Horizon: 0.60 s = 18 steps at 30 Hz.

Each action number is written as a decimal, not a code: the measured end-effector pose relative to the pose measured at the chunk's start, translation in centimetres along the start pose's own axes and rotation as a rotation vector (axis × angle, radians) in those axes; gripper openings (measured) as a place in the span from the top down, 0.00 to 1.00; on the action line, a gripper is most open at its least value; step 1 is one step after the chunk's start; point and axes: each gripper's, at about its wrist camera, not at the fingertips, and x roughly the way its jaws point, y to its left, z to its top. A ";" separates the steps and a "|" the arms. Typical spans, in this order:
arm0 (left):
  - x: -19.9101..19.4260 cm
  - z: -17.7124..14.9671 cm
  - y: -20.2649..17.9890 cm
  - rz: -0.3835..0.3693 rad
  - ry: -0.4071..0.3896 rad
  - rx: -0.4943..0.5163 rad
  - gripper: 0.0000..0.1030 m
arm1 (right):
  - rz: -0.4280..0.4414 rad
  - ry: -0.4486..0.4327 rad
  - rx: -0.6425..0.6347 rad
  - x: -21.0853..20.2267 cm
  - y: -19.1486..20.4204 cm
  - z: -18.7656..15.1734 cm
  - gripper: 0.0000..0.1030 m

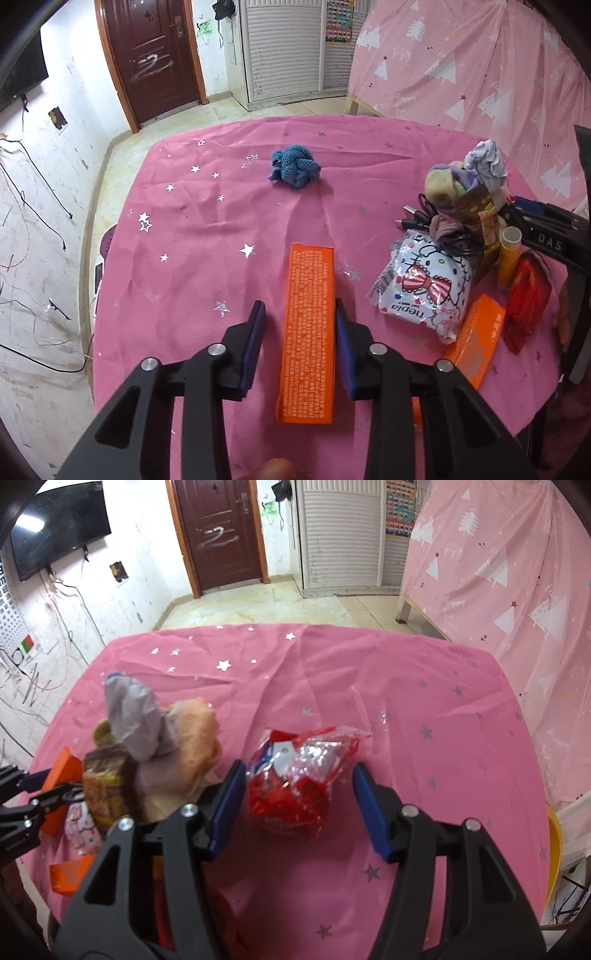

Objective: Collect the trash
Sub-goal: 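Grasp the red wrapper with the right tool while the left tool grasps the orange box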

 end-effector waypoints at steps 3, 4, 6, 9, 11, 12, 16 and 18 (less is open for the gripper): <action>-0.2 -0.2 -0.3 0.018 -0.005 0.007 0.77 | -0.004 0.007 -0.001 0.3 0.1 0.0 0.53; -0.2 -0.2 -0.4 0.021 -0.006 0.009 0.79 | -0.009 0.011 -0.009 0.4 0.2 0.0 0.56; -0.3 -0.2 -0.6 0.034 -0.012 0.017 0.82 | -0.025 0.010 -0.029 0.5 0.4 -0.1 0.68; -0.5 -0.4 -1.3 0.067 -0.028 0.040 0.84 | -0.030 -0.005 -0.033 0.2 0.6 -0.3 0.72; -0.7 -0.3 -1.6 0.068 -0.029 0.045 0.84 | -0.030 -0.015 -0.029 -0.2 0.6 -0.4 0.72; -0.8 -0.3 -1.6 0.071 -0.033 0.045 0.84 | -0.034 -0.025 -0.028 -0.5 0.5 -0.4 0.72; -1.9 0.2 -1.6 0.072 -0.056 0.033 0.84 | -0.032 -0.061 -0.014 -2.0 0.3 -0.6 0.72; -2.7 0.7 -1.6 0.073 -0.068 0.026 0.84 | -0.027 -0.076 -0.009 -2.7 0.1 -0.5 0.72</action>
